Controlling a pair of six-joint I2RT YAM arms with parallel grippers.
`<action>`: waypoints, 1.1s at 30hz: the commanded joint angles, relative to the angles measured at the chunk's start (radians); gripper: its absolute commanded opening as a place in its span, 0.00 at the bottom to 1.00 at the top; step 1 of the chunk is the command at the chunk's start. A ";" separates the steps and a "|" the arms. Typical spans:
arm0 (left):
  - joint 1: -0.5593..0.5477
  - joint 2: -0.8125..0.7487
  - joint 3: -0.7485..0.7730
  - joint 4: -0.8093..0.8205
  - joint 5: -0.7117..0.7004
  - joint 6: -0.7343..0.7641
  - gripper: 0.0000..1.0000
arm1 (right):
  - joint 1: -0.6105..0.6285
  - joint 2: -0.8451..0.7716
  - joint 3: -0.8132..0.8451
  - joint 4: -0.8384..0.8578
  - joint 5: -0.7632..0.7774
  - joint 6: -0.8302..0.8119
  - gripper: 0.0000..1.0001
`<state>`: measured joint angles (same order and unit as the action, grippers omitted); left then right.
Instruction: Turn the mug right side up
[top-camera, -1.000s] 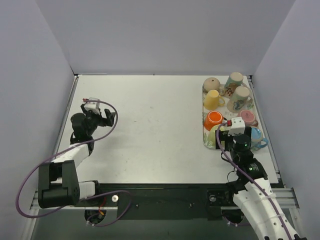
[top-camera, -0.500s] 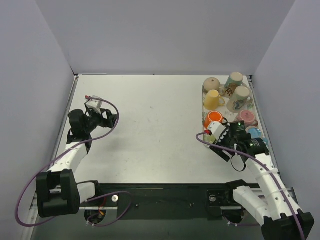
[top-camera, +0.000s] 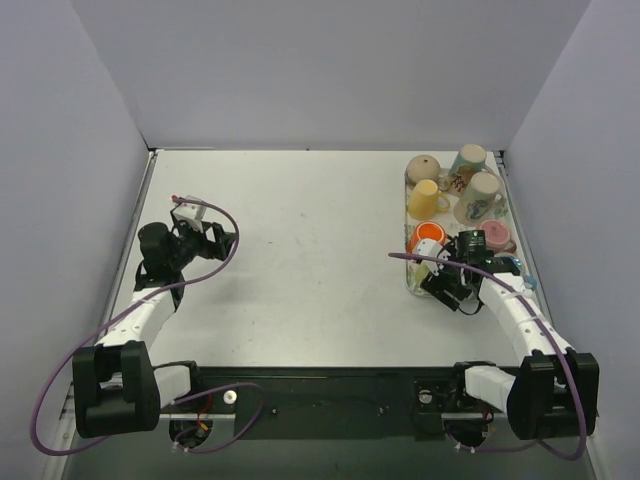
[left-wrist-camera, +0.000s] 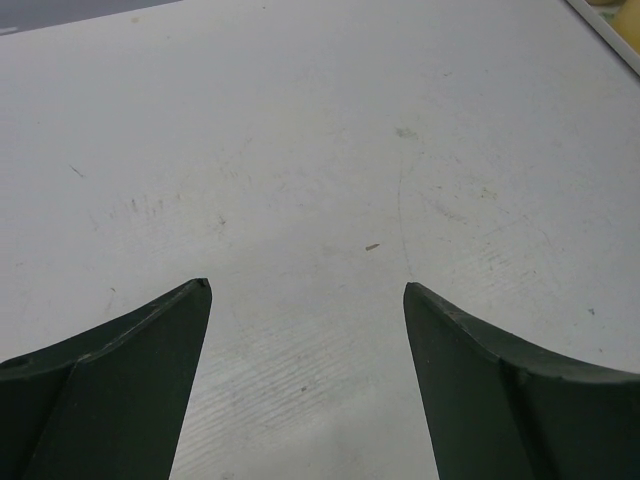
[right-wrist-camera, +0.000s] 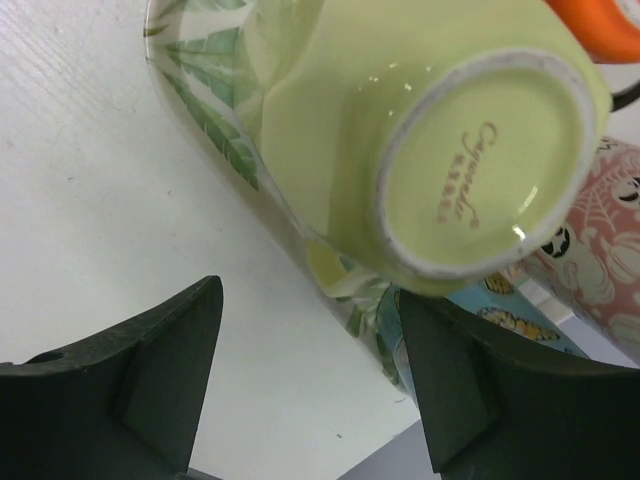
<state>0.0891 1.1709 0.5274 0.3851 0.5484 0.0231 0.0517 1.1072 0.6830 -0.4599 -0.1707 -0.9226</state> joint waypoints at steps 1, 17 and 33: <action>0.008 -0.027 0.006 0.034 -0.025 0.023 0.88 | -0.033 0.054 -0.005 0.056 -0.064 -0.070 0.66; 0.011 -0.002 0.008 0.034 -0.027 0.038 0.88 | -0.115 0.181 0.004 0.151 -0.161 -0.097 0.43; 0.009 -0.013 0.220 -0.360 0.211 -0.008 0.78 | -0.009 0.034 0.059 0.059 -0.138 0.043 0.00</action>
<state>0.0948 1.1713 0.6632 0.1295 0.6193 0.0475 -0.0208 1.2461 0.7013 -0.3676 -0.3069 -0.9684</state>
